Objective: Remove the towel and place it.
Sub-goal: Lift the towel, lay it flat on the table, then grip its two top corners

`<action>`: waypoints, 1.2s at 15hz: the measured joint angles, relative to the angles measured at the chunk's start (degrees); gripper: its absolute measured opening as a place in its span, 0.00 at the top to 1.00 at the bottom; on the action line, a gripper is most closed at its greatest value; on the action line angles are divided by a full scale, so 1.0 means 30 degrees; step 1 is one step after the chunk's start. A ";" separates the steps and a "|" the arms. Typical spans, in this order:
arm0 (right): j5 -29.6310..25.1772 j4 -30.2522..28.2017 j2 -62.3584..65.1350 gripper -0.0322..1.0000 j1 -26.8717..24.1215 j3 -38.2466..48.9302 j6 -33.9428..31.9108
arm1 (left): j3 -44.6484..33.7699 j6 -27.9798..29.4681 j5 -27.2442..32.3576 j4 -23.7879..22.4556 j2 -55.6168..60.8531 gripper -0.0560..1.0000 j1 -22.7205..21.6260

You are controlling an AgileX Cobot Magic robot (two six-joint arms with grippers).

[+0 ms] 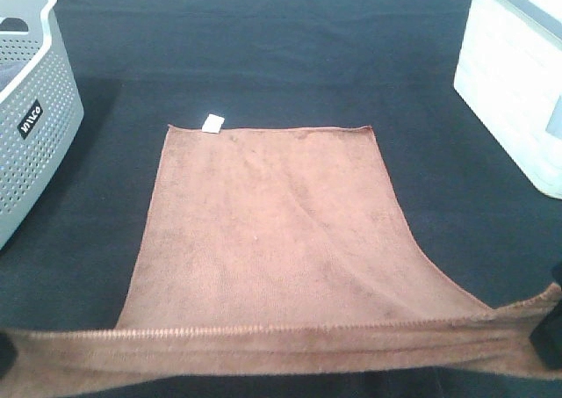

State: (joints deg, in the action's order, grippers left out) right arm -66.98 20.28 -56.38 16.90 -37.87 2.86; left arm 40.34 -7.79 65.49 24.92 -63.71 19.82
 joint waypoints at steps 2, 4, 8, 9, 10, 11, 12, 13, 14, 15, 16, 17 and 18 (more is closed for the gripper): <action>0.0000 0.0420 0.0000 0.97 -0.0019 0.0420 0.0439 | -0.0764 -0.0019 0.0000 0.0134 0.0000 0.95 -0.0019; -0.0038 0.0516 -0.0630 0.97 -0.0038 0.0955 0.0879 | -0.1394 -0.0038 0.0019 0.0611 0.0000 0.95 -0.0057; -0.0115 0.1432 -0.3858 0.97 -0.0191 0.1566 0.1967 | -0.2273 -0.0115 0.0115 0.0802 -0.0955 0.95 -0.0095; -0.0153 0.1662 -0.4641 0.97 -0.0191 0.1910 0.2349 | -0.2387 -0.0191 0.0134 0.0879 -0.1776 0.95 -0.0153; -0.0153 0.1757 -0.5042 0.97 -0.0191 0.1948 0.2387 | -0.2387 -0.0248 0.0153 0.0879 -0.2330 0.95 -0.0153; -0.0153 0.1757 -0.5309 0.97 -0.0191 0.1948 0.2445 | -0.2387 -0.0248 0.0172 0.0936 -0.2903 0.95 -0.0153; -0.0134 0.1757 -0.5634 0.97 -0.0191 0.1948 0.2502 | -0.2387 -0.0306 0.0210 0.1012 -0.3533 0.95 -0.0153; -0.0076 0.1757 -0.6016 0.97 -0.0191 0.1948 0.2540 | -0.2387 -0.0401 0.0210 0.1050 -0.4125 0.95 -0.0153; 0.0095 0.1757 -0.6608 0.97 -0.0191 0.1948 0.2578 | -0.2387 -0.0611 0.0210 0.1127 -0.4698 0.95 -0.0153; 0.0573 0.1757 -0.7525 0.97 -0.0191 0.1948 0.2693 | -0.2387 -0.0802 0.0210 0.1165 -0.5252 0.95 -0.0153; 0.1031 0.1757 -0.8136 0.97 -0.0191 0.1948 0.2693 | -0.2387 -0.1070 0.0210 0.1356 -0.5978 0.95 -0.0172; 0.1471 0.1757 -0.8862 0.97 -0.0191 0.1948 0.2731 | -0.2387 -0.1299 0.0210 0.1471 -0.6379 0.95 -0.0210; 0.1853 0.1776 -0.9587 0.97 -0.0191 0.1967 0.2865 | -0.2387 -0.1642 0.0210 0.1585 -0.6761 0.95 -0.0210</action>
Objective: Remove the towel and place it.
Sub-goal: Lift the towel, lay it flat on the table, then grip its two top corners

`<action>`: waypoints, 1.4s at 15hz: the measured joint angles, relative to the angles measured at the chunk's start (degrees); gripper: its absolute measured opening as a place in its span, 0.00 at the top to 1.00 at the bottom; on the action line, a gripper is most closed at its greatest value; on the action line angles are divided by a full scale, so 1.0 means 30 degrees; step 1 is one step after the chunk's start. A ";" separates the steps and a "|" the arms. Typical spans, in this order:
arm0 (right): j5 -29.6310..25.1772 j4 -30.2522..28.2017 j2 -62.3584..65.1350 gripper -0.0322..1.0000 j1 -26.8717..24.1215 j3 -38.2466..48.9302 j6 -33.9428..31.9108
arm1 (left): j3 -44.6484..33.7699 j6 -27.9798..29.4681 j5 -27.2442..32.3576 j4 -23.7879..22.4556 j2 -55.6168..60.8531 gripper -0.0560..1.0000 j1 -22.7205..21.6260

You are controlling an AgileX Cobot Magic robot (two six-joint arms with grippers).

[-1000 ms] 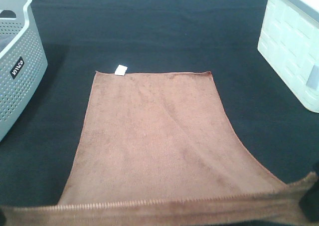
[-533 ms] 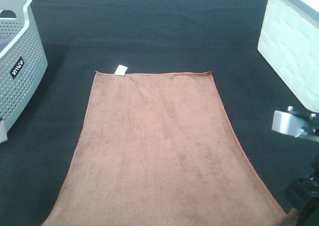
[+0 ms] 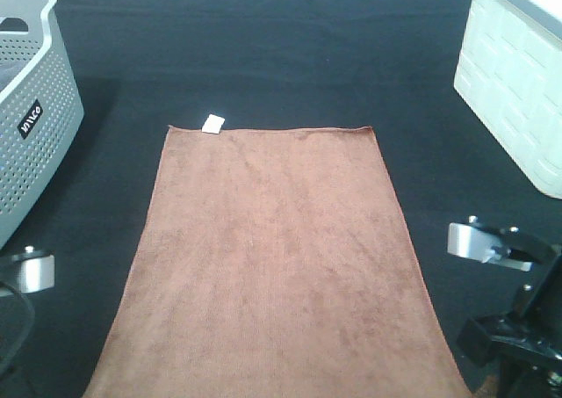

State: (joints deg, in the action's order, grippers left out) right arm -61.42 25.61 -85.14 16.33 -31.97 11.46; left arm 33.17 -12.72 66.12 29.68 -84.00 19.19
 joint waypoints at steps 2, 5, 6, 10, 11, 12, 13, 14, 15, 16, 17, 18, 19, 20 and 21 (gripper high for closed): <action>0.0420 0.0477 -0.1146 0.97 -0.0019 0.0057 0.0630 | 0.0019 -0.0344 0.0134 0.0000 -0.0783 0.95 0.0000; 0.0917 0.0726 -0.2617 0.97 -0.0038 0.0057 0.0974 | 0.0038 -0.0516 -0.0076 0.0019 -0.1738 0.95 -0.0038; 0.1108 0.0764 -0.2960 0.97 -0.0038 0.0057 0.0993 | 0.0038 -0.0573 -0.0420 0.0019 -0.2024 0.95 -0.0057; 0.1757 0.0458 -0.3686 0.97 -0.0038 0.0057 0.0993 | 0.0229 -0.1070 -0.1203 0.0286 -0.3189 0.95 0.0783; 0.1795 0.0229 -0.3762 0.97 -0.0076 0.0057 0.0993 | 0.0573 -0.1070 -0.1299 0.0057 -0.3380 0.95 0.1585; 0.1853 -0.0038 -0.3762 0.97 -0.0095 0.0057 0.0993 | 0.1012 -0.0993 -0.1451 -0.0248 -0.3591 0.95 0.2387; 0.1853 -0.0038 -0.3762 0.97 -0.0095 0.0057 0.0993 | 0.1012 -0.0993 -0.1451 -0.0248 -0.3591 0.95 0.2387; 0.1929 -0.0363 -0.3762 0.97 -0.0134 0.0057 0.0993 | 0.1509 -0.0668 -0.1738 -0.0573 -0.3896 0.95 0.2998; 0.1929 -0.0439 -0.3762 0.97 -0.0134 0.0057 0.0993 | 0.1700 -0.0535 -0.1757 -0.0688 -0.4144 0.95 0.3132; 0.1948 -0.0458 -0.3762 0.97 -0.0134 0.0057 0.0993 | 0.1814 -0.0439 -0.1776 -0.0726 -0.4374 0.95 0.3132; 0.2024 -0.0458 -0.3762 0.97 -0.0134 0.0057 0.0993 | 0.1814 -0.0401 -0.1795 -0.0726 -0.4507 0.95 0.3170; 0.2101 -0.0458 -0.3762 0.97 -0.0134 0.0057 0.1012 | 0.1833 -0.0401 -0.1891 -0.0726 -0.4584 0.95 0.3189; 0.2120 -0.0458 -0.3762 0.96 -0.0134 0.0057 0.1089 | 0.1833 -0.0344 -0.1986 -0.0726 -0.4584 0.95 0.3189; 0.2139 -0.0439 -0.3762 0.95 -0.0134 0.0076 0.1184 | 0.1833 -0.0344 -0.2044 -0.0726 -0.4584 0.95 0.3189; 0.2177 -0.0344 -0.3762 0.94 -0.0134 0.0095 0.1413 | 0.1833 -0.0344 -0.2120 -0.0707 -0.4584 0.95 0.3189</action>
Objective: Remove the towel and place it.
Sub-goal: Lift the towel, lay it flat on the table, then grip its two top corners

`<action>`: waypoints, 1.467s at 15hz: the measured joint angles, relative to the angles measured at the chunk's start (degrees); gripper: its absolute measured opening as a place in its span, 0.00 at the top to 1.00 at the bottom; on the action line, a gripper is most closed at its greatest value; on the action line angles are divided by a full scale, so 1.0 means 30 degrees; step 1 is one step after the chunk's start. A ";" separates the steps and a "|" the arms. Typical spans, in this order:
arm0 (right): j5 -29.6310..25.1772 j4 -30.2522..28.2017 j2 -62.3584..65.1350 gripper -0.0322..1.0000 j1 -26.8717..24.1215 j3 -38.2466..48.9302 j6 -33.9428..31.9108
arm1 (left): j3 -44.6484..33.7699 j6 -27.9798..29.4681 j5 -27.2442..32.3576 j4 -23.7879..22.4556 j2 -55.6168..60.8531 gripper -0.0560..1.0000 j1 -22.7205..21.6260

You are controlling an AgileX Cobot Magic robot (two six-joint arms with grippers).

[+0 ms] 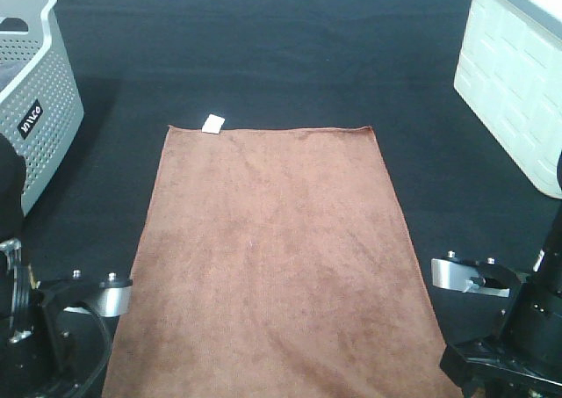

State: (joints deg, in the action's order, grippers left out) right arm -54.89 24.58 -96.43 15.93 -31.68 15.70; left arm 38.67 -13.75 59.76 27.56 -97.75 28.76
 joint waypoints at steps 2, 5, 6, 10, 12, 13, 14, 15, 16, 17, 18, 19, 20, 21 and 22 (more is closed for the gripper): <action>0.0057 0.0172 0.0000 0.90 -0.0019 0.0000 0.0076 | 0.0000 -0.0038 -0.0019 0.0210 0.0000 0.95 0.0000; 0.0057 0.0898 0.0000 0.70 -0.0095 0.0000 0.0420 | 0.0688 -0.0210 0.0019 0.0840 0.0000 0.74 0.0000; 0.0057 0.1089 0.0000 0.61 -0.0095 0.0000 0.0420 | 0.0859 -0.0134 0.0019 0.0974 0.0000 0.63 0.0000; 0.0057 0.1547 0.0000 0.32 -0.0095 0.0000 0.0420 | 0.0879 0.0821 0.0038 0.0993 0.0000 0.25 0.0000; 0.0057 0.1642 0.0000 0.29 -0.0095 0.0019 0.0458 | 0.0879 0.0840 0.0439 0.0993 0.0000 0.23 0.0038; 0.0095 0.1681 0.0019 0.29 -0.0095 0.0019 0.0458 | 0.0879 0.0840 0.0554 0.0974 0.0000 0.23 0.0115; 0.0153 0.1662 0.0115 0.29 -0.0095 -0.0095 0.0458 | 0.0879 0.0840 0.0592 0.0974 0.0000 0.23 0.0134; 0.0229 0.1642 0.0382 0.29 -0.0095 -0.0363 0.0497 | 0.0955 0.0821 0.0477 0.0955 0.0000 0.23 0.0134; 0.0592 0.1184 0.1050 0.29 -0.0095 -0.1012 0.0516 | 0.1337 0.0688 0.0477 0.0917 0.0000 0.23 0.0134; 0.1070 0.0592 0.1471 0.29 -0.0095 -0.1509 0.0554 | 0.1929 0.0477 0.0554 0.0802 0.0000 0.23 0.0134; 0.1700 -0.0344 0.1967 0.29 -0.0095 -0.2235 0.0554 | 0.2597 0.0267 0.0611 0.0516 0.0000 0.23 0.0134; 0.2005 -0.1031 0.2349 0.29 -0.0095 -0.2941 0.0306 | 0.3495 0.0210 0.0592 -0.0076 -0.0019 0.23 0.0134; 0.2330 -0.1547 0.2655 0.29 -0.0095 -0.3629 -0.0248 | 0.4393 0.0267 0.0420 -0.0917 -0.0019 0.23 0.0134; 0.2655 -0.2139 0.2712 0.29 -0.0095 -0.4450 -0.1012 | 0.5462 0.0497 0.0115 -0.1872 -0.0019 0.23 -0.0038; 0.2655 -0.2139 0.2712 0.29 -0.0095 -0.4450 -0.1012 | 0.5462 0.0497 0.0115 -0.1872 -0.0019 0.23 -0.0038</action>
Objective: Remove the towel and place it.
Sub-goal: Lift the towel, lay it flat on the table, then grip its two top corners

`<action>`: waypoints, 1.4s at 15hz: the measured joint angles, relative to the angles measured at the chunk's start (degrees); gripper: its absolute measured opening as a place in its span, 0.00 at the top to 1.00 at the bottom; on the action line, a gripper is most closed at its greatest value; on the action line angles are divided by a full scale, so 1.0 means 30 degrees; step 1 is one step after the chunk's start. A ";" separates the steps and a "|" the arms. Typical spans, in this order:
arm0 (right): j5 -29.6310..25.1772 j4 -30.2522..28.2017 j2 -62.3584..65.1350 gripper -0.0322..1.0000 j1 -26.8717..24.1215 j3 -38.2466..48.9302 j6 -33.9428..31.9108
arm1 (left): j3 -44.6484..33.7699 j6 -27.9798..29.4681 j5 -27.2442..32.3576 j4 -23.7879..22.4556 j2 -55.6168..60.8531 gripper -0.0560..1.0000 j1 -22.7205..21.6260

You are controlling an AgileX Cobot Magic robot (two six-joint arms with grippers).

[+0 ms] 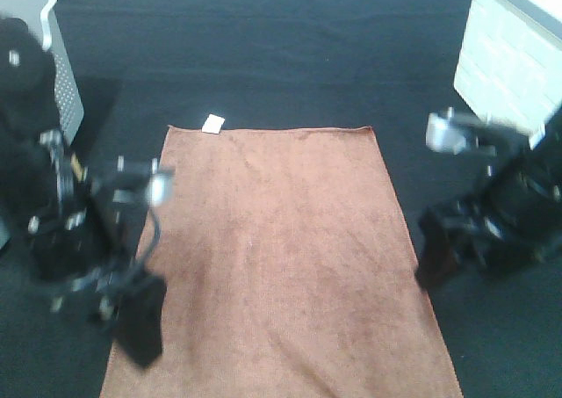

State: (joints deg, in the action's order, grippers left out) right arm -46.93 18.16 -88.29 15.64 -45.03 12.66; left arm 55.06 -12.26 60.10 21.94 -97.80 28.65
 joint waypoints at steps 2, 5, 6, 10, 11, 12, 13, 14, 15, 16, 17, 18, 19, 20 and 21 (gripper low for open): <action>-0.0076 -0.1566 -0.0439 0.29 -0.0286 -0.2617 -0.1681 | 0.2101 0.0382 -0.0439 -0.1528 -0.0172 0.23 -0.1070; -0.1623 -0.1910 -0.2979 0.29 -0.2254 -0.7582 -0.1948 | 0.6589 0.0439 -0.1012 -0.2139 -0.1986 0.23 -0.3591; -0.1681 -0.1910 -0.3686 0.29 -0.2445 -0.8824 -0.1929 | 0.7639 0.0439 -0.1528 -0.2330 -0.2693 0.23 -0.3992; -0.1738 -0.1833 -0.6723 0.29 -0.2464 -1.2490 -0.1929 | 1.1173 0.0458 -0.2330 -0.2731 -0.5653 0.23 -0.5271; -0.1738 -0.1833 -0.7697 0.29 -0.2464 -1.3216 -0.1929 | 1.1898 0.0458 -0.2349 -0.2731 -0.6474 0.23 -0.5596; -0.1738 -0.1833 -0.8594 0.29 -0.2464 -1.3999 -0.1776 | 1.2739 0.0458 -0.2349 -0.2731 -0.7296 0.23 -0.5940; -0.1738 -0.1833 -0.9607 0.29 -0.2464 -1.4954 -0.1547 | 1.3503 0.0458 -0.2349 -0.2731 -0.8193 0.23 -0.6207; -0.1738 -0.1833 -1.0542 0.29 -0.2464 -1.5890 -0.1509 | 1.4305 0.0458 -0.2349 -0.2731 -0.8976 0.23 -0.6417; -0.1738 -0.1776 -1.1593 0.29 -0.2464 -1.7017 -0.1451 | 1.5088 0.0458 -0.2349 -0.2750 -0.9683 0.23 -0.6494; -0.1738 -0.1738 -1.2548 0.29 -0.2464 -1.8067 -0.1432 | 1.5966 0.0458 -0.2311 -0.2750 -1.0504 0.23 -0.6532; -0.1738 -0.1719 -1.3541 0.29 -0.2464 -1.9232 -0.1432 | 1.6826 0.0458 -0.2235 -0.2731 -1.1230 0.23 -0.6532; -0.1776 -0.1700 -1.4439 0.29 -0.2464 -2.0245 -0.1432 | 1.7609 0.0458 -0.2044 -0.2674 -1.2013 0.23 -0.6532; -0.2005 -0.1700 -1.5680 0.29 -0.2464 -2.1658 -0.1432 | 1.8736 0.0458 -0.1776 -0.2655 -1.3006 0.23 -0.6532; -0.2101 -0.1681 -1.6406 0.29 -0.2464 -2.2364 -0.1432 | 1.9385 0.0458 -0.1604 -0.2559 -1.3560 0.23 -0.6532; -0.2101 -0.1566 -1.6960 0.29 -0.2464 -2.2823 -0.1432 | 1.9863 0.0458 -0.1604 -0.2215 -1.4076 0.23 -0.6532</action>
State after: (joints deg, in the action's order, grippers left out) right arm -53.23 13.46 -139.17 8.25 -113.50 8.37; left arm 114.65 -10.89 55.29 15.30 -140.03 9.05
